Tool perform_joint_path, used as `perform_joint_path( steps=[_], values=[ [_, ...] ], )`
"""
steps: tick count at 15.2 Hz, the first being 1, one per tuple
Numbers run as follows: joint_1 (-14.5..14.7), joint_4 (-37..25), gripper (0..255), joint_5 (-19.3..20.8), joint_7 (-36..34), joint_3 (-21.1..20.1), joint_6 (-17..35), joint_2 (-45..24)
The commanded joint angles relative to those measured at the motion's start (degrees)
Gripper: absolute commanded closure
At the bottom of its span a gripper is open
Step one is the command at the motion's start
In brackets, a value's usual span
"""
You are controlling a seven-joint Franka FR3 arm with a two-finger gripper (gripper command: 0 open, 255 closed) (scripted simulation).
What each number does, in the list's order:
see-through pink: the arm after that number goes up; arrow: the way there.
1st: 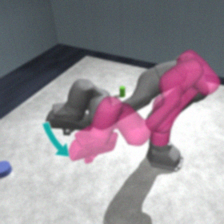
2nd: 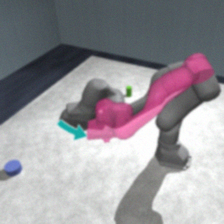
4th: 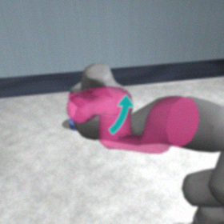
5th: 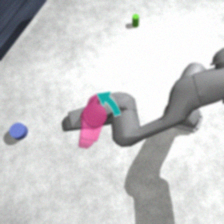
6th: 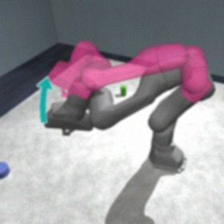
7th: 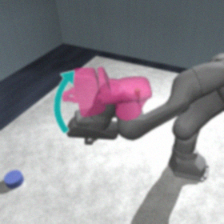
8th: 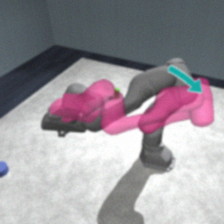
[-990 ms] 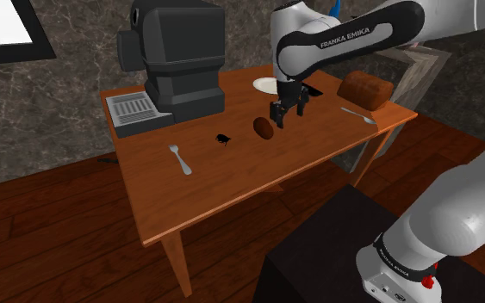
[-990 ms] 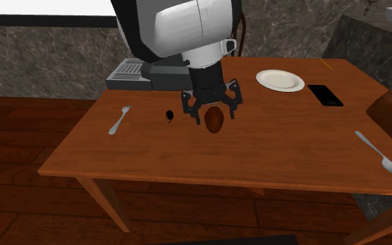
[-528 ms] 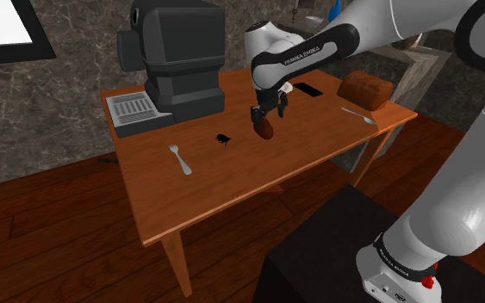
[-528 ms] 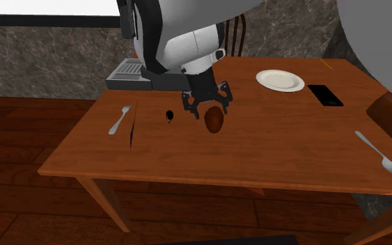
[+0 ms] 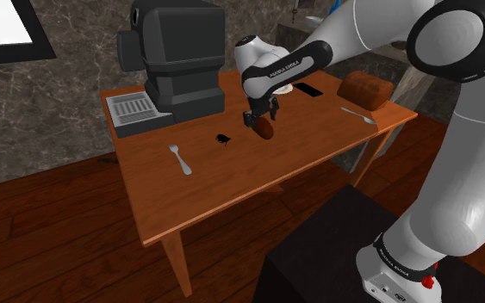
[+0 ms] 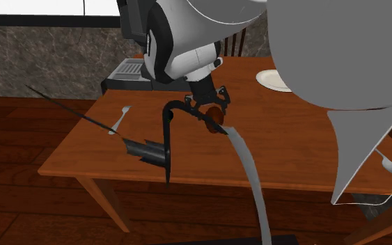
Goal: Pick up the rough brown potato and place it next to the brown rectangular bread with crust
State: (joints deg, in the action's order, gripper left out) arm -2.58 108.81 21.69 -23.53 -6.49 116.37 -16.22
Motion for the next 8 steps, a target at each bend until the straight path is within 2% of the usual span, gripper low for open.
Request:
perform_joint_path(
  steps=[1,3,8],
  values=[
    [-0.2,0.7,0,0.3,-0.3,0.2,1.3,-0.6],
    [-0.4,1.7,0,0.8,-0.5,0.5,3.0,-1.3],
    [-0.4,1.7,0,0.8,-0.5,0.5,3.0,-1.3]
  ],
)
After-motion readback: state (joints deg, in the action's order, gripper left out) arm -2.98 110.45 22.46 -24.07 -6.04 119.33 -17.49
